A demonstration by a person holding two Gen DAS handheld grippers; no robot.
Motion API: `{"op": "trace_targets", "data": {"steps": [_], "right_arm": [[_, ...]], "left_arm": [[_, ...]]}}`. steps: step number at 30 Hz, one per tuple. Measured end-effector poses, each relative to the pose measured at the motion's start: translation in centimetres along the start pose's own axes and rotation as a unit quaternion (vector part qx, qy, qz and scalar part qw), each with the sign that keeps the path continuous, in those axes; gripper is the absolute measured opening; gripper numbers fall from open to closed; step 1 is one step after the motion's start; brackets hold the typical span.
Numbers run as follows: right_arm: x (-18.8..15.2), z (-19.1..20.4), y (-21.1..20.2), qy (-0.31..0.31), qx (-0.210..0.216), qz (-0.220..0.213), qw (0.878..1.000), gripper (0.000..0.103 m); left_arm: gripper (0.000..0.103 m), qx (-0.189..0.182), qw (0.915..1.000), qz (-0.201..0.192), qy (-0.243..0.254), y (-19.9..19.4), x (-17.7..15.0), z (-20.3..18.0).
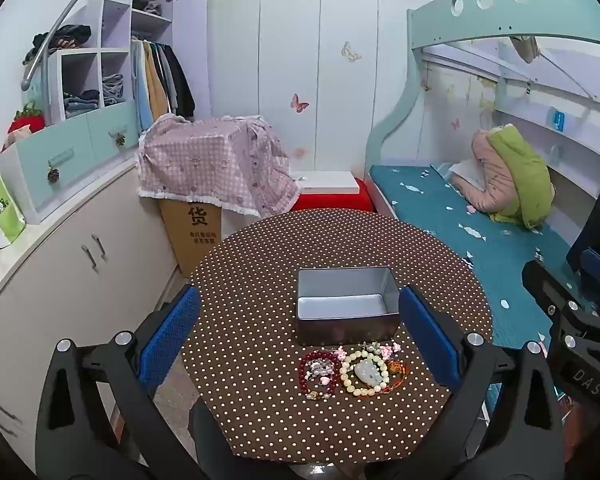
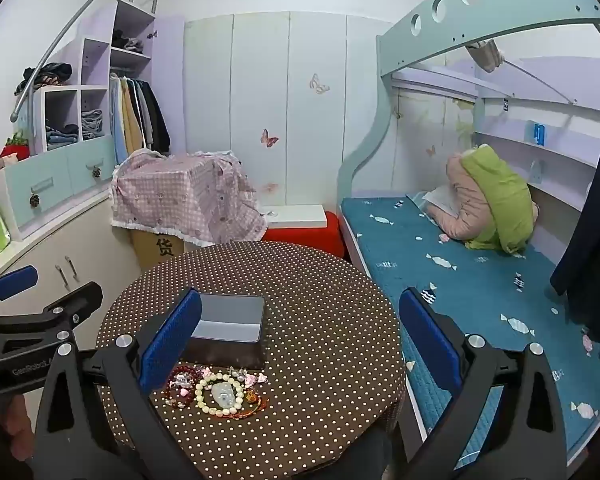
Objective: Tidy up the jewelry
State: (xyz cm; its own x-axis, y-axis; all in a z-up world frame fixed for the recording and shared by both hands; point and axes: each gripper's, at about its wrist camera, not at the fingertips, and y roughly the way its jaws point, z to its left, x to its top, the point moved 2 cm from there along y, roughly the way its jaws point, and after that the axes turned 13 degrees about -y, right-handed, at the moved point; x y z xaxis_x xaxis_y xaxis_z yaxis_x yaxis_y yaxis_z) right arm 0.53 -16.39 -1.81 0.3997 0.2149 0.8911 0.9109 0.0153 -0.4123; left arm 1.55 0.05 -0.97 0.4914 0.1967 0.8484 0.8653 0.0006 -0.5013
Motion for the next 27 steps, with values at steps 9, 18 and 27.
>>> {"op": "trace_targets", "data": {"steps": [9, 18, 27], "right_arm": [[-0.1, 0.1, 0.5, 0.0, 0.005, 0.007, 1.0, 0.096], [-0.6, 0.4, 1.3, 0.007, 0.009, 0.007, 1.0, 0.095], [-1.2, 0.6, 1.5, 0.006, 0.015, 0.013, 1.0, 0.096]], "left_arm": [[0.098, -0.002, 0.9999, 0.012, 0.002, 1.2, -0.4, -0.7], [0.098, -0.002, 0.9998, 0.018, 0.006, 1.7, -0.3, -0.4], [0.098, -0.002, 0.9996, 0.028, 0.009, 2.4, -0.5, -0.6]]}}
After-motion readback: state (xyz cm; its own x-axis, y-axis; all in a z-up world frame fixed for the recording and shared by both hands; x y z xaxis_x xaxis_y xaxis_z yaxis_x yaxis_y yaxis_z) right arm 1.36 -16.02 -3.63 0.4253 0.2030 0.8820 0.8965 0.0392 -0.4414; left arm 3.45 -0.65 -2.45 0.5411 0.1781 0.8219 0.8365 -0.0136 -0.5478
